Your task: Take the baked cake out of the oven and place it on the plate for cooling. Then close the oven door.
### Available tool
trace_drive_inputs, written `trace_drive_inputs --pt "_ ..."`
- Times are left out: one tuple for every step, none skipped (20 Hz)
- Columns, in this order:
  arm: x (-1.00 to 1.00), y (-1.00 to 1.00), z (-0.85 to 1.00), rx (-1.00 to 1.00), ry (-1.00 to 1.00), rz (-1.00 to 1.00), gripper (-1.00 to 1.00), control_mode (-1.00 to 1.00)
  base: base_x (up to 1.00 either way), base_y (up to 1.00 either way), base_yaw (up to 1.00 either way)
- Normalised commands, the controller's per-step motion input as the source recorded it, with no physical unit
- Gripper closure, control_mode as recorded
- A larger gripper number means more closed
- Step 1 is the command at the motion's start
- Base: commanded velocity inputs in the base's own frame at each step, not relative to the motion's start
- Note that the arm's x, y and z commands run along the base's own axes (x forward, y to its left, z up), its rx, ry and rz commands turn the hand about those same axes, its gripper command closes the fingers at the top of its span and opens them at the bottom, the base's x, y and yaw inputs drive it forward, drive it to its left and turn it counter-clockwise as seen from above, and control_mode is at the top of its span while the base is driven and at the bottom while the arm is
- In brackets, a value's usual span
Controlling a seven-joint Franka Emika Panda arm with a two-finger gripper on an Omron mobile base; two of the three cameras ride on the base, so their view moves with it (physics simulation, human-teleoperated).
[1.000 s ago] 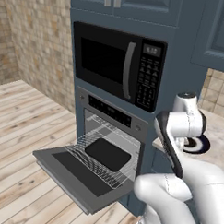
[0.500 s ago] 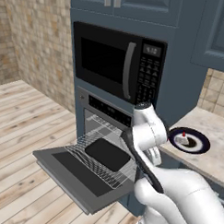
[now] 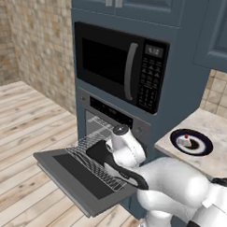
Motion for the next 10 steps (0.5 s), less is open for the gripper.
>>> trace_drive_inputs --pt "1.00 0.42 -0.59 0.00 0.25 0.14 -1.00 -1.00 0.00 0.00 0.00" --pt "1.00 0.54 -0.54 0.00 0.25 0.09 -1.00 -1.00 0.00 0.00 0.00" --pt "1.00 0.62 -0.46 0.00 0.27 0.05 -1.00 -1.00 0.00 0.00 0.00" --pt "1.00 0.51 -0.54 0.00 0.42 0.00 -1.00 -1.00 0.00 0.00 0.00" --pt "1.00 0.54 -0.51 0.00 0.35 0.00 -1.00 -1.00 0.00 0.00 0.00" --pt "1.00 0.53 -0.55 -0.03 0.28 0.01 -1.00 -1.00 0.00 0.00 0.00" --pt "1.00 0.47 -0.66 -0.05 0.26 0.00 -1.00 -1.00 0.00 0.00 0.00" --pt "1.00 0.54 -0.69 -0.14 0.04 0.00 -1.00 -1.00 0.00 0.00 0.00" --pt "1.00 0.51 -0.65 -0.15 0.05 0.00 -1.00 -1.00 0.00 0.00 0.00" --pt "1.00 0.54 -0.69 -0.16 0.04 0.00 -1.00 -1.00 0.00 0.00 0.00"
